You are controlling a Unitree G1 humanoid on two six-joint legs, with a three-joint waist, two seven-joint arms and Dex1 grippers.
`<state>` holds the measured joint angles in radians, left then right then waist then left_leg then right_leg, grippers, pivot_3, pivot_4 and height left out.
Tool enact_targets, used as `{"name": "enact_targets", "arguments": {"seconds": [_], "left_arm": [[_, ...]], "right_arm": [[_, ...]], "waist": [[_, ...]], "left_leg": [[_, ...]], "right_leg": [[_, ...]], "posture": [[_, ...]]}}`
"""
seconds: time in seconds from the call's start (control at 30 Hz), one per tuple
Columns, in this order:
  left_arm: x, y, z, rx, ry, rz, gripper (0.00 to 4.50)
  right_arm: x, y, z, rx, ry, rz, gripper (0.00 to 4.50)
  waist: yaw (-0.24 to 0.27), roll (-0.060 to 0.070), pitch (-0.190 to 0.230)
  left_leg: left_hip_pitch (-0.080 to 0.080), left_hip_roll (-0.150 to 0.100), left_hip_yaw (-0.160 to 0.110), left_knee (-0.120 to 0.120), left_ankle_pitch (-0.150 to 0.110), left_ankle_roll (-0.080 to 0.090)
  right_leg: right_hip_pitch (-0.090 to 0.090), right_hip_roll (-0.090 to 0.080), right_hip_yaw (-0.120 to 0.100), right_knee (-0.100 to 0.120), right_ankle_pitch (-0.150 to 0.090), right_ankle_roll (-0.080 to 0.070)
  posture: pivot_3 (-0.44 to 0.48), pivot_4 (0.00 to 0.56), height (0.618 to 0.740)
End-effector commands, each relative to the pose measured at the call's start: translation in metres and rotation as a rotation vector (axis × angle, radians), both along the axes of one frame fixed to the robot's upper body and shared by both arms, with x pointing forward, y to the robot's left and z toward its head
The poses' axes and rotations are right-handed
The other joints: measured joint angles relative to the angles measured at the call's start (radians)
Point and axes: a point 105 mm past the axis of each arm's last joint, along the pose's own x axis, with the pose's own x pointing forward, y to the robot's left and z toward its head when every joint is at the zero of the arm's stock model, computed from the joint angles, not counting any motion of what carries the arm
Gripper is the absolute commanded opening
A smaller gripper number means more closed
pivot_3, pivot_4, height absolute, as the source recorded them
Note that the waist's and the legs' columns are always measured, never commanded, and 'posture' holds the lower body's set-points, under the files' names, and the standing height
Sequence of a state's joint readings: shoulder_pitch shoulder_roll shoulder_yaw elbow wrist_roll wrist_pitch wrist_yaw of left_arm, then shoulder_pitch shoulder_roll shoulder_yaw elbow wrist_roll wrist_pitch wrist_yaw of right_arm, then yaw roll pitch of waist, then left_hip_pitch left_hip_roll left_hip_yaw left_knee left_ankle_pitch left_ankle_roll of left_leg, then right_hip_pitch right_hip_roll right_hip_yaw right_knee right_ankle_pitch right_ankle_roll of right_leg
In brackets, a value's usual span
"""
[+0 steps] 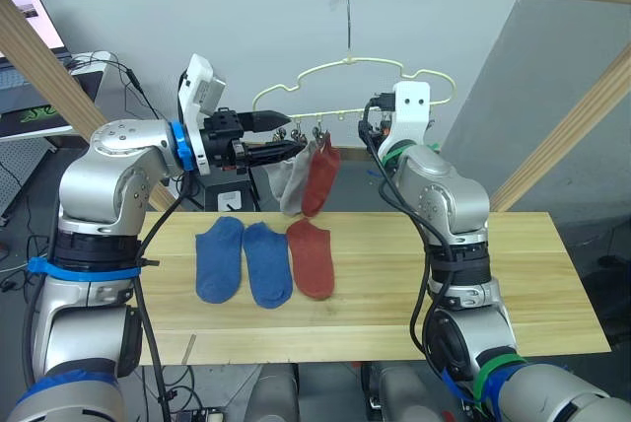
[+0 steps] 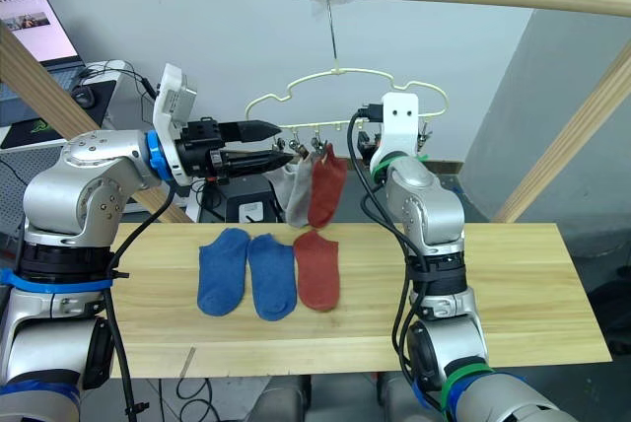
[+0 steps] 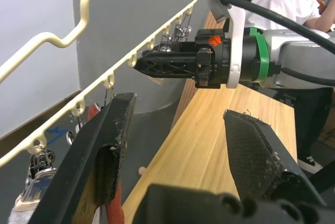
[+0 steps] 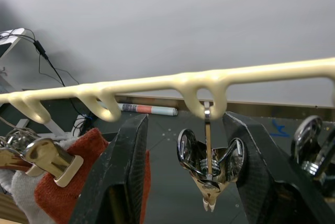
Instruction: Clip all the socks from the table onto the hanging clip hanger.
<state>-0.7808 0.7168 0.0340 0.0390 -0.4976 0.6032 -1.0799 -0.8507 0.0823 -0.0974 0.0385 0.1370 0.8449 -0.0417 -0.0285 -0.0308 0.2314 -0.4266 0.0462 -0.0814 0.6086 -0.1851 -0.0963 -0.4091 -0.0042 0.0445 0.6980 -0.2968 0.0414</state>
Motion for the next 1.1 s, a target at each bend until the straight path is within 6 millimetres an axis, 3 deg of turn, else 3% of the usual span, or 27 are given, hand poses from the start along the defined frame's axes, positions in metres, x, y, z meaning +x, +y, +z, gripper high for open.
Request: {"name": "enact_targets", "arguments": {"seconds": [0.03,0.57,0.67,0.77,0.87,1.1], "left_arm": [[-0.0052,-0.0019,0.0145,-0.013,-0.06,-0.013,3.03],[-0.0049,-0.0016,0.0149,-0.018,-0.057,0.002,3.03],[-0.0044,-0.0015,0.0149,-0.021,-0.056,0.004,3.03],[-0.0044,-0.0015,0.0146,-0.02,-0.054,0.004,3.03],[-0.0046,-0.0015,0.0142,-0.019,-0.052,0.003,3.03],[-0.0086,-0.0036,0.0091,0.004,-0.024,-0.016,3.03]], "right_arm": [[-0.0005,0.0036,0.0206,0.015,-0.072,0.014,2.3],[0.0014,0.0078,0.0225,0.014,-0.07,0.029,2.3],[0.0019,0.0051,0.0215,-0.002,-0.068,0.014,1.78],[0.0021,0.0036,0.0212,-0.004,-0.068,0.006,0.81],[0.0026,0.002,0.0213,-0.002,-0.068,-0.003,0.16],[0.0036,0.0001,0.0228,0.003,-0.072,-0.014,0.02]], "waist": [[0.0,0.0,0.0],[0.001,0.0,0.0],[0.001,0.0,0.0],[0.001,0.0,0.0],[0.001,0.0,0.0],[0.001,0.0,0.0]], "left_leg": [[0.0,0.0,0.0,0.0,0.0,0.0],[0.0,0.0,0.0,0.0,0.0,0.0],[0.0,0.0,0.0,0.0,0.0,0.0],[0.0,0.0,0.0,0.0,0.0,0.0],[0.0,0.0,0.0,0.0,0.0,0.0],[0.0,0.0,0.0,0.0,0.0,0.0]], "right_leg": [[0.0,0.0,0.0,0.0,0.0,0.0],[0.0,0.0,0.0,0.0,0.0,0.0],[0.0,0.0,0.0,0.0,0.0,0.0],[0.0,0.0,0.0,0.0,0.0,0.0],[0.0,0.0,0.0,0.0,0.0,0.0],[0.0,0.0,0.0,0.0,0.0,0.0]], "posture": [[0.11,0.171,0.74],[0.118,0.175,0.74],[0.118,0.175,0.74],[0.118,0.175,0.74],[0.115,0.174,0.74],[0.116,0.174,0.74]]}}
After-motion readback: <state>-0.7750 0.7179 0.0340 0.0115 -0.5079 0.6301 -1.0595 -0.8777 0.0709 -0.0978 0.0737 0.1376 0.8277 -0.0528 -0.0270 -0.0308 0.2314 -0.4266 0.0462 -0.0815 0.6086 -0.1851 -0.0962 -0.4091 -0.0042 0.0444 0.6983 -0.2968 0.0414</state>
